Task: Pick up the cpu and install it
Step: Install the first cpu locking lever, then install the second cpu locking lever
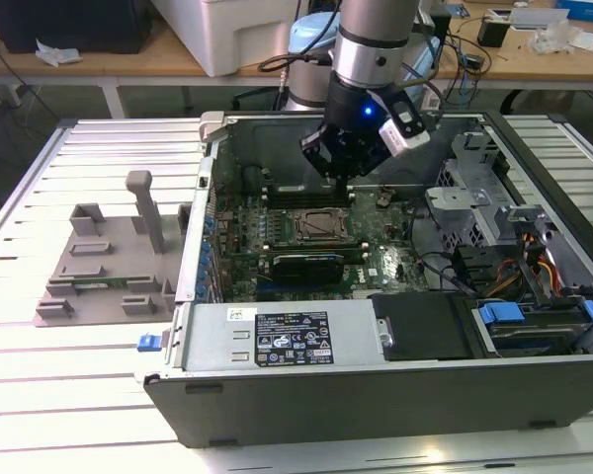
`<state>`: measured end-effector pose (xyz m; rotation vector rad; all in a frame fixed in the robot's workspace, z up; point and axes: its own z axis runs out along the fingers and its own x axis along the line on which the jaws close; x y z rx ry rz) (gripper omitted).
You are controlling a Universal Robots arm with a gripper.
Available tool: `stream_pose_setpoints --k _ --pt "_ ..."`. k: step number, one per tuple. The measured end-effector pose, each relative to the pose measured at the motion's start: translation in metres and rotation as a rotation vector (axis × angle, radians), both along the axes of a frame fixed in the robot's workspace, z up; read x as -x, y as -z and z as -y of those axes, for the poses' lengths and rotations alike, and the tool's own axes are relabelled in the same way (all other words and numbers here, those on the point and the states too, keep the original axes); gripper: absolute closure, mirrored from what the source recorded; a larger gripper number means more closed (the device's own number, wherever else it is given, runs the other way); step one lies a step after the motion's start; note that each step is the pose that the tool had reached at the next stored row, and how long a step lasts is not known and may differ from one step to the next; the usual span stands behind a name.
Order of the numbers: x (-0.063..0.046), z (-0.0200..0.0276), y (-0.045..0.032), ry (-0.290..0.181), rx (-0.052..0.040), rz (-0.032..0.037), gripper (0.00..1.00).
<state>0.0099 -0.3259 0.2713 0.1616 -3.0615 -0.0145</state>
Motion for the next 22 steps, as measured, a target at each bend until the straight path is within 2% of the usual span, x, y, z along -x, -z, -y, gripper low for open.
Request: stream_pose_setpoints --k 6,7,8,9,10,12,13,14,15,16,18,19,20,21,22 --pt "0.0 0.0 -0.0006 0.0 0.0003 -0.0002 0.89" --pt "0.0 0.0016 -0.0007 0.0 0.0004 -0.0002 0.89" --pt "0.0 0.0108 -0.0003 0.0 -0.002 -0.0002 0.89" --pt "0.0 0.0209 0.0007 0.0 -0.0109 -0.0001 0.89" --pt "0.0 0.0276 0.0019 0.0 -0.0241 -0.0002 0.89" --pt "0.001 0.0374 0.0035 0.0 -0.0459 -0.0002 0.89" --pt "0.001 0.0399 0.0039 0.0 -0.0533 -0.0001 0.89" --pt "0.007 0.0453 0.0053 0.0 -0.0714 -0.0002 0.89" --pt "0.018 0.0505 0.0092 0.0 -0.0762 -0.0001 0.89" --pt "0.026 0.0546 0.0127 0.0 -0.0772 -0.0001 0.89" --pt "0.035 0.0567 0.0147 0.0 -0.0808 -0.0001 0.89" --pt "0.04 0.0573 0.0152 0.0 -0.0893 -0.0001 0.89" --pt "0.042 0.0577 0.0152 0.0 -0.1123 -0.0001 0.89" --pt "0.043 0.0581 0.0152 0.0 -0.1301 -0.0002 0.89" --pt "0.043 0.0593 0.0158 0.0 -0.1545 0.0 0.89"
